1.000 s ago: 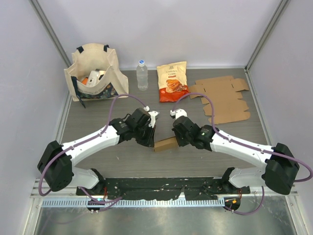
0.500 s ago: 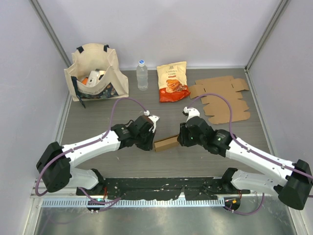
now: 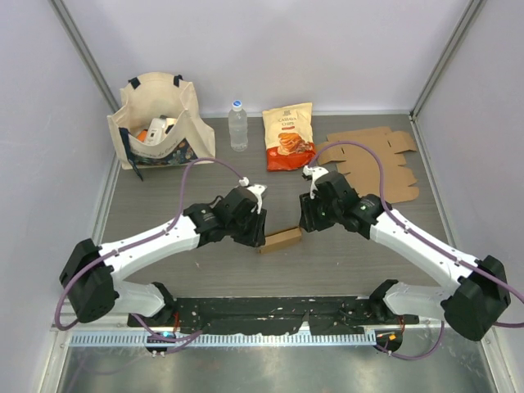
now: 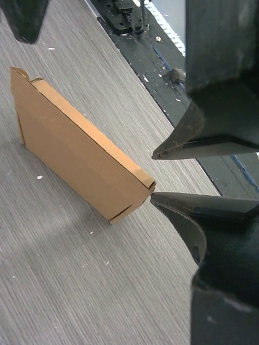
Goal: Fold the paper box
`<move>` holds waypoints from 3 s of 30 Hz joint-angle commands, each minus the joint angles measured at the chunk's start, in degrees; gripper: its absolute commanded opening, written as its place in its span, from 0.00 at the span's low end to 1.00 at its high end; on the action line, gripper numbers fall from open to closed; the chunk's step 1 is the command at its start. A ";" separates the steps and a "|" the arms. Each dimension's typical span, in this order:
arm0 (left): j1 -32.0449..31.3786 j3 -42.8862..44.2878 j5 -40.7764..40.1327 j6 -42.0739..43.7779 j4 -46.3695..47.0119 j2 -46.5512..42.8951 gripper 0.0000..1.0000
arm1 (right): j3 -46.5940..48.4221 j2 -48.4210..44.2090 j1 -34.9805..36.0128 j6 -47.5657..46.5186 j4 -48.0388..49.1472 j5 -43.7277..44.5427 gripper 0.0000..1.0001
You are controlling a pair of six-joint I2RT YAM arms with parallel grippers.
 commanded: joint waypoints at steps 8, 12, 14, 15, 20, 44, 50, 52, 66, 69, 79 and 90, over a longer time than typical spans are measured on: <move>0.22 6.18 -0.28 -1.31 -0.08 4.31 0.26 | 1.06 4.86 -1.10 -4.91 2.67 -6.74 0.33; 0.22 6.27 0.42 -1.48 0.00 4.93 0.25 | 0.45 4.51 -1.10 -3.86 3.10 -3.76 0.33; 0.22 6.35 0.42 -1.49 0.09 5.10 0.23 | 0.09 4.34 -1.10 -3.06 3.02 -3.05 0.33; 0.13 6.35 0.51 -1.57 0.09 5.28 0.23 | -0.17 4.34 -1.10 -2.97 3.02 -3.14 0.33; 0.22 6.88 0.42 -1.48 0.01 6.51 0.20 | -1.23 3.81 -1.10 -2.53 3.10 -1.82 0.30; 0.22 6.35 0.33 -2.45 1.33 5.46 0.33 | -10.36 0.64 -5.23 2.21 17.60 -11.65 0.50; 0.13 5.57 -1.86 -2.80 0.36 2.65 0.38 | -13.70 -0.06 -5.40 7.30 23.66 -18.25 0.50; 0.22 4.77 -2.56 -2.89 -0.25 1.33 0.41 | -14.58 -0.32 -5.32 10.98 25.25 -19.92 0.49; 3.73 2.31 -5.47 -0.17 -6.06 -4.30 0.54 | -9.32 -3.49 -5.23 9.69 14.10 -15.35 0.55; 3.65 1.52 -4.50 -0.78 -5.62 -5.27 0.53 | -7.47 -3.22 -4.97 7.67 11.81 -15.00 0.55; 3.74 2.05 -1.86 -1.93 -3.24 -0.88 0.38 | -4.22 1.08 -3.38 2.92 10.05 -13.42 0.33; 3.65 3.45 -3.10 -1.05 -3.07 0.88 0.34 | -2.81 4.95 -2.77 0.90 11.63 -14.12 0.32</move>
